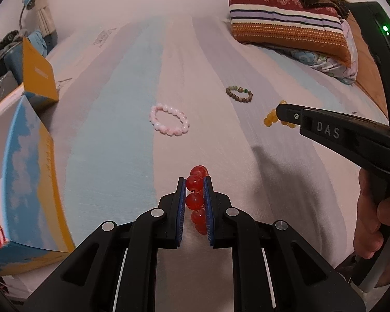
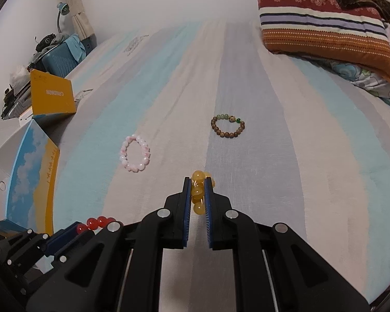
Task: Organize jewelry
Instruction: 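Lift and carry both held bead bracelets over the white box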
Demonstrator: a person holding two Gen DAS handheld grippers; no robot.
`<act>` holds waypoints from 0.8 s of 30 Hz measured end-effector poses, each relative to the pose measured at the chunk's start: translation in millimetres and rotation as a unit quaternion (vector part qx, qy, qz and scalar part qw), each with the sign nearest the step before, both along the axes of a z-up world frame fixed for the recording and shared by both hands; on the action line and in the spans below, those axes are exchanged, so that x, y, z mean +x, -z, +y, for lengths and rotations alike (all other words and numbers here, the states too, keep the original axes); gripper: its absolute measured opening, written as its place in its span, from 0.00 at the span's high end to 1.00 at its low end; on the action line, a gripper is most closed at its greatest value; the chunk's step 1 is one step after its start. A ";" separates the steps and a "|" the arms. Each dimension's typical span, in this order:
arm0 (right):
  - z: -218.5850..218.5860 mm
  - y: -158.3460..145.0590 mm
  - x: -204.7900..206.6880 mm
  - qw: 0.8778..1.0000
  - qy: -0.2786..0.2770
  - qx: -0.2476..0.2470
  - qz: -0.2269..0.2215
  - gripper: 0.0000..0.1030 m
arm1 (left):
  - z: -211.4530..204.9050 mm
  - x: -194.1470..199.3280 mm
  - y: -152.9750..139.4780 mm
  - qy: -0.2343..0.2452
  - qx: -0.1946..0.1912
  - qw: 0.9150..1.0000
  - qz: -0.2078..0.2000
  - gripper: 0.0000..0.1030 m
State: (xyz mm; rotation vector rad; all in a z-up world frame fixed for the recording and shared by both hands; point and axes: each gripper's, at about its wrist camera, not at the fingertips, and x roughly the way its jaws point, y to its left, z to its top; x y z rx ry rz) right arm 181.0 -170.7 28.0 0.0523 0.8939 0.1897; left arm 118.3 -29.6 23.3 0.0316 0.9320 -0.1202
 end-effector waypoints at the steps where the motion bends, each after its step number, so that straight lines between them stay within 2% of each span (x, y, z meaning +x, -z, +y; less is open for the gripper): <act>1: 1.2 -3.3 -1.9 1.000 0.000 0.000 -0.002 0.91 | 1.9 -0.4 -2.1 -0.001 0.001 1.000 -0.001 0.87; 10: 20.6 -38.7 -24.2 1.000 -0.006 -0.007 -0.022 0.91 | 25.8 -13.4 -34.1 -0.016 0.009 1.000 -0.016 0.87; 24: 89.2 -87.5 -61.2 0.998 -0.043 -0.014 -0.052 0.91 | 89.2 -47.7 -84.4 -0.060 0.016 0.997 -0.046 0.87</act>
